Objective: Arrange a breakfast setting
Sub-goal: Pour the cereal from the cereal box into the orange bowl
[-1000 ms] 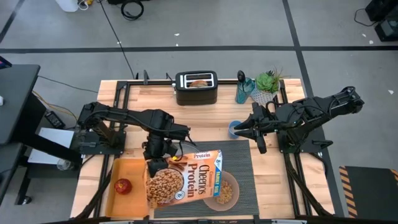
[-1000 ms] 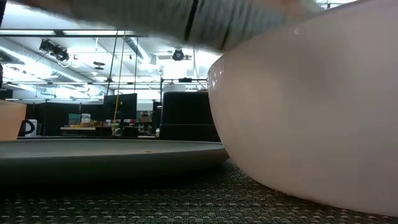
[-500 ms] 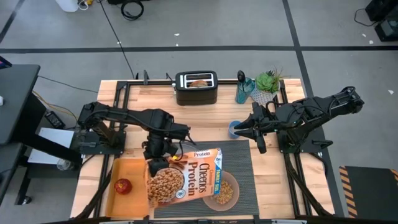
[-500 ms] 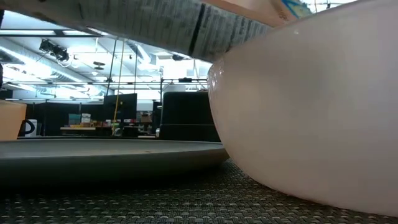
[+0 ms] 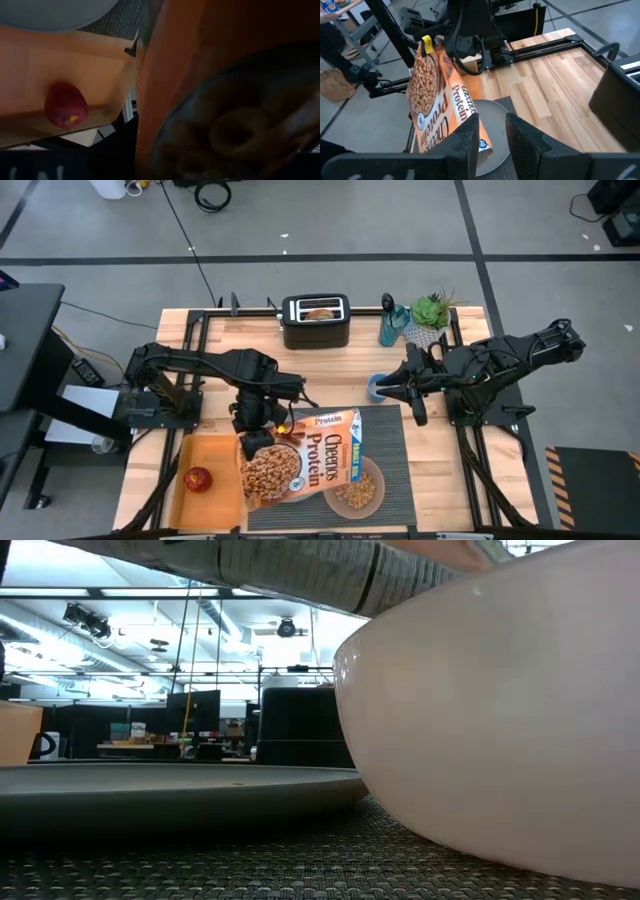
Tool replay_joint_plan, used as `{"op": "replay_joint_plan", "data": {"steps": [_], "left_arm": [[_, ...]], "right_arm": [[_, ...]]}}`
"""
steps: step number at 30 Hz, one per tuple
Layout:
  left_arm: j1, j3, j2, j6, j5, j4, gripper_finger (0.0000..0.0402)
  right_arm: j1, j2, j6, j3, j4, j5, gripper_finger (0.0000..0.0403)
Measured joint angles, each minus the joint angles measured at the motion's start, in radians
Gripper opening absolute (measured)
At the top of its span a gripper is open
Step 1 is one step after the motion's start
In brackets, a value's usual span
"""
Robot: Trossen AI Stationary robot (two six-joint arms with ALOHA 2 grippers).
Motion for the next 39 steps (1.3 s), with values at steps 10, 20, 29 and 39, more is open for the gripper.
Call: {"op": "replay_joint_plan", "data": {"steps": [10,20,29,39], "left_arm": [[-0.029,0.000,0.000,-0.046,0.021,0.000,0.0181],[-0.030,0.053,0.000,-0.095,0.007,0.000,0.0181],[-0.057,0.057,0.000,-0.139,0.018,0.001,0.0181],[-0.083,0.091,0.000,-0.214,0.000,0.001,0.0180]], "right_arm": [[-0.004,0.000,-0.011,0.000,0.002,0.001,0.0103],[-0.005,0.000,-0.026,0.000,0.023,0.002,0.0103],[-0.005,0.000,-0.040,0.000,0.023,0.001,0.0103],[-0.005,0.000,-0.066,0.000,0.023,0.001,0.0103]]}}
